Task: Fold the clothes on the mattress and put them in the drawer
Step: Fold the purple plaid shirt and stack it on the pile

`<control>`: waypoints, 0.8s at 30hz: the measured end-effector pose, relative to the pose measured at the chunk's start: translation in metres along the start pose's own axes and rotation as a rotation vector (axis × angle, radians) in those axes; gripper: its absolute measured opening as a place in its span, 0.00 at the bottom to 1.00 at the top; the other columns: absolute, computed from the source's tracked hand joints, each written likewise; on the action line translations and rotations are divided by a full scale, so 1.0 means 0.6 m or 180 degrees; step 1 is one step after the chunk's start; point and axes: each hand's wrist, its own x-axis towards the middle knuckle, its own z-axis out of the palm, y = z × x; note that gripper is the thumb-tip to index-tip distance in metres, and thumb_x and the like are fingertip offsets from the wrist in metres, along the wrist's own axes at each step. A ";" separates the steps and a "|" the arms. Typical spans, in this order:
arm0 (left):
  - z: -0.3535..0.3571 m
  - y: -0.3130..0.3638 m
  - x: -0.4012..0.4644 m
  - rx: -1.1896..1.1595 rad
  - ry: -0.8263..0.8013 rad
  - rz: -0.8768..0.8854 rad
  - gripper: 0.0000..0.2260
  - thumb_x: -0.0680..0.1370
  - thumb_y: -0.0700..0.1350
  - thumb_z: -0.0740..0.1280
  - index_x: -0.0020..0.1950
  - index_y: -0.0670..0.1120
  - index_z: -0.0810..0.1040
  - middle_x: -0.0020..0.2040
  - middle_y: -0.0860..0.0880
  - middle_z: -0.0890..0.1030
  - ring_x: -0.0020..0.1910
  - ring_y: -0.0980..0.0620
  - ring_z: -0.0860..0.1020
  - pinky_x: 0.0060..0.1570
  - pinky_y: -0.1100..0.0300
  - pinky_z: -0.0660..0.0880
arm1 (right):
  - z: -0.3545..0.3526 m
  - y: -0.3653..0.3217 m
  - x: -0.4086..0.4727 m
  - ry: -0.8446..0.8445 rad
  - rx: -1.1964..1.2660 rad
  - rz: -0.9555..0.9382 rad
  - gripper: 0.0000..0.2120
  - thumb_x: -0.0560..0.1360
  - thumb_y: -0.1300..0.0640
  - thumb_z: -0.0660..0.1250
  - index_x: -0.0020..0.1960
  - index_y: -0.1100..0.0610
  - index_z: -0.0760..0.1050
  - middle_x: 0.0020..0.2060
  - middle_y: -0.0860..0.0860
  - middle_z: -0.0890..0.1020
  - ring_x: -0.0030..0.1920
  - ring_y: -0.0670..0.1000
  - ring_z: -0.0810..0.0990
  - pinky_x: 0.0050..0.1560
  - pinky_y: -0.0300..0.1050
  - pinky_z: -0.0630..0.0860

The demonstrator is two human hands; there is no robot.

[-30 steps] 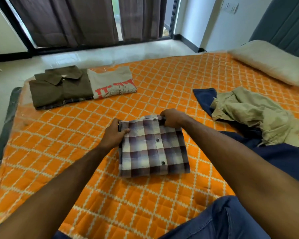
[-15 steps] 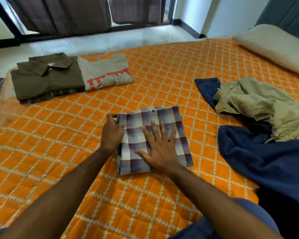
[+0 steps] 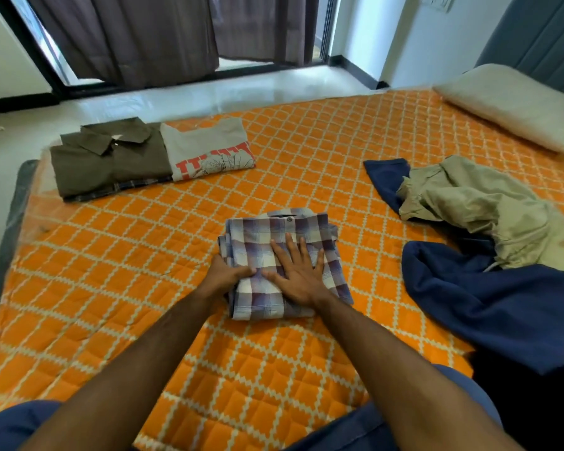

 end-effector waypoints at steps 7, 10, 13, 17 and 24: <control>0.007 0.123 -0.066 0.0310 -0.0636 0.1012 0.31 0.79 0.37 0.71 0.78 0.48 0.61 0.66 0.48 0.75 0.62 0.48 0.78 0.46 0.63 0.79 | -0.071 -0.079 -0.022 0.0077 0.2148 -0.0142 0.36 0.76 0.22 0.49 0.80 0.32 0.45 0.82 0.40 0.46 0.82 0.48 0.42 0.79 0.65 0.45; 0.011 0.208 -0.089 0.0862 -0.0436 0.1300 0.31 0.78 0.41 0.71 0.78 0.46 0.61 0.65 0.46 0.73 0.61 0.44 0.77 0.40 0.65 0.76 | -0.116 -0.135 -0.042 0.0005 0.3577 -0.0447 0.31 0.80 0.30 0.53 0.80 0.41 0.59 0.79 0.48 0.64 0.79 0.53 0.62 0.75 0.58 0.66; 0.024 0.280 -0.115 0.1733 -0.0546 0.1351 0.32 0.74 0.51 0.72 0.75 0.45 0.65 0.61 0.43 0.75 0.52 0.46 0.78 0.38 0.59 0.74 | -0.154 -0.173 -0.075 -0.0310 0.5074 -0.0138 0.23 0.84 0.38 0.51 0.67 0.49 0.75 0.59 0.51 0.84 0.60 0.53 0.83 0.59 0.51 0.80; 0.082 0.291 -0.147 0.3315 -0.0309 0.1557 0.15 0.75 0.51 0.67 0.52 0.42 0.69 0.43 0.43 0.76 0.44 0.41 0.79 0.45 0.46 0.77 | -0.138 -0.147 -0.090 -0.0636 0.6043 0.0227 0.31 0.81 0.36 0.54 0.62 0.60 0.81 0.54 0.60 0.85 0.52 0.60 0.84 0.55 0.56 0.80; 0.117 0.073 -0.178 0.2180 -0.1288 0.1245 0.14 0.85 0.46 0.59 0.68 0.43 0.74 0.67 0.44 0.75 0.63 0.47 0.76 0.63 0.47 0.73 | -0.059 0.005 -0.147 -0.0115 0.5549 0.0944 0.24 0.83 0.45 0.58 0.62 0.64 0.78 0.48 0.60 0.87 0.46 0.58 0.87 0.43 0.53 0.85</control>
